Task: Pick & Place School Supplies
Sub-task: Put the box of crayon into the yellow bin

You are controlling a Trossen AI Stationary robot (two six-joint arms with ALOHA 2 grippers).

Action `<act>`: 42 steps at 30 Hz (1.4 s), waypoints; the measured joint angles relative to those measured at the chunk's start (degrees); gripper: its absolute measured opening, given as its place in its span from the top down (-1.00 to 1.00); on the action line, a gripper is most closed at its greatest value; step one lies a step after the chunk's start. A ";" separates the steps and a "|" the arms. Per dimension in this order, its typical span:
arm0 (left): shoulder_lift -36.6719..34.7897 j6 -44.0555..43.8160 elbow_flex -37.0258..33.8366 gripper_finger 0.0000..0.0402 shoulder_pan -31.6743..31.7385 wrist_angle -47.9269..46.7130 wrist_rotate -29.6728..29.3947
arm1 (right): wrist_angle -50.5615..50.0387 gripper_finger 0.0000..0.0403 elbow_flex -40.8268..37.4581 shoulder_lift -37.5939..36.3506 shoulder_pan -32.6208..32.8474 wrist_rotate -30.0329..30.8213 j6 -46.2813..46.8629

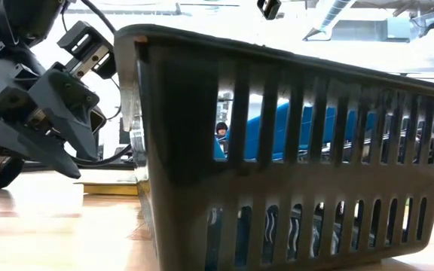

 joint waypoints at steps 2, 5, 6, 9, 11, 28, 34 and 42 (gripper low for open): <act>0.02 0.04 -0.02 0.62 -0.38 0.02 1.24 | 0.00 0.41 0.00 0.00 0.00 0.00 0.00; 0.09 -0.14 -0.04 0.62 -0.79 -0.29 1.85 | -0.02 0.41 0.00 0.01 0.00 0.00 0.00; 0.11 -0.22 -0.07 0.62 -0.76 -0.51 1.88 | -0.02 0.41 0.00 0.01 0.00 0.00 0.00; 0.11 -0.35 -0.15 0.62 -0.55 -1.37 2.16 | -0.04 0.41 0.00 -0.01 0.00 -0.06 0.00; 0.03 -0.40 -0.67 0.62 -0.55 -1.53 1.67 | -0.07 0.41 0.00 0.00 0.00 -0.38 0.00; -0.09 -1.87 -1.39 0.62 0.32 -4.25 3.45 | -0.15 0.41 0.00 -0.01 -2.62 -4.46 -0.42; -2.74 2.12 0.96 0.62 0.86 -7.53 0.24 | 0.35 0.41 0.00 0.01 -4.38 -6.24 -0.39; -6.01 19.52 1.97 0.62 2.05 3.09 -10.24 | 2.07 0.41 0.00 0.01 -6.01 -8.48 -0.39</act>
